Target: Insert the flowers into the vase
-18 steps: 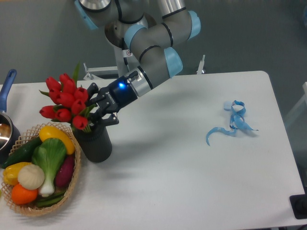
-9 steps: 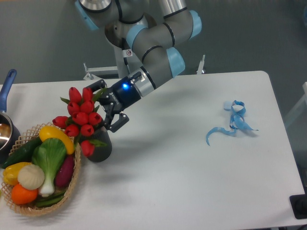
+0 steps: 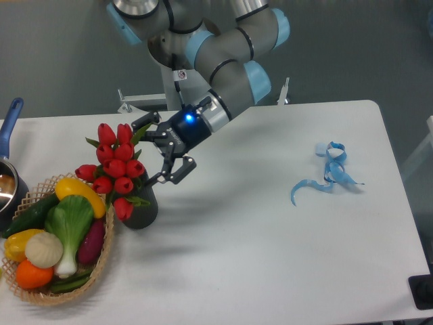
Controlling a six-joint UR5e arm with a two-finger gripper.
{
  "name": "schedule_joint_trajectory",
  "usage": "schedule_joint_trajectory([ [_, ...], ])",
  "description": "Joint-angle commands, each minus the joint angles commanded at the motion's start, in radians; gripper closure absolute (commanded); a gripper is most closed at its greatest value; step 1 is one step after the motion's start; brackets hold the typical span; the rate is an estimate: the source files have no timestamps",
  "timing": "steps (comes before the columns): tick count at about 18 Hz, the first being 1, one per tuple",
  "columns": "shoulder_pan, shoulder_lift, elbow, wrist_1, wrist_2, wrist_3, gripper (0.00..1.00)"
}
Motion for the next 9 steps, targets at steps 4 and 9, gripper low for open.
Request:
schedule_joint_trajectory([
  [4, 0.031, 0.023, -0.005, 0.0, 0.002, -0.002, 0.0],
  [9, 0.08, 0.124, -0.054, 0.0, 0.113, 0.003, 0.0],
])
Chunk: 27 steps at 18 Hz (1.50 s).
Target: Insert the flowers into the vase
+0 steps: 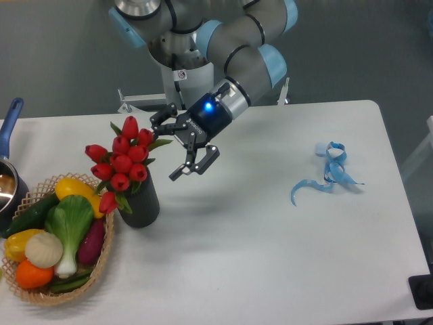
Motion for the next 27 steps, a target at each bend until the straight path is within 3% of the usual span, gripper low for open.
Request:
schedule_joint_trajectory([
  [5, 0.043, 0.118, -0.017, -0.003, 0.157, -0.006, 0.0],
  [8, 0.063, 0.143, -0.02, -0.003, 0.174, -0.003, 0.0],
  [12, 0.198, 0.129, 0.05, -0.003, 0.175, -0.002, 0.0],
  [16, 0.311, 0.031, 0.161, 0.002, 0.287, 0.0, 0.0],
  [20, 0.35, -0.128, 0.276, 0.005, 0.406, -0.006, 0.0],
  [23, 0.348, -0.208, 0.345, 0.002, 0.517, -0.02, 0.0],
  [27, 0.286, -0.305, 0.42, -0.002, 0.8, -0.104, 0.0],
])
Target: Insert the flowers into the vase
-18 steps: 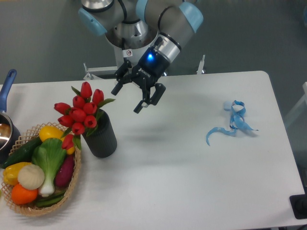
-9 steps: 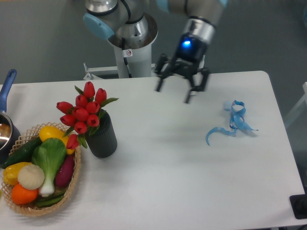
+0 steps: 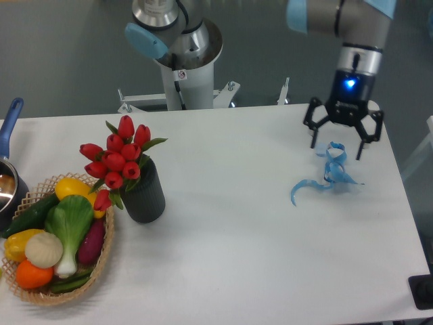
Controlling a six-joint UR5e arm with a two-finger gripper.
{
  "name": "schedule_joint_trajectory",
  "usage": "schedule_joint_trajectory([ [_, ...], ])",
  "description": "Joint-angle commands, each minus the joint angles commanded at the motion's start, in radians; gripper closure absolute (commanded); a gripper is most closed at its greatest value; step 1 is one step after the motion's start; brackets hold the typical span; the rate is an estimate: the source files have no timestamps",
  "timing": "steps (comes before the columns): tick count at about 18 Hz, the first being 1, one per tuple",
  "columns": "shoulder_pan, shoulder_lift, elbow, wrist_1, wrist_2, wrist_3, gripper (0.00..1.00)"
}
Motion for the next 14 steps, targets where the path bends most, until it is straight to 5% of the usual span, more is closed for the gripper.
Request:
schedule_joint_trajectory([
  [5, -0.118, -0.069, 0.094, -0.011, 0.418, -0.082, 0.0],
  [14, -0.131, -0.112, 0.106, -0.031, 0.45, -0.031, 0.0],
])
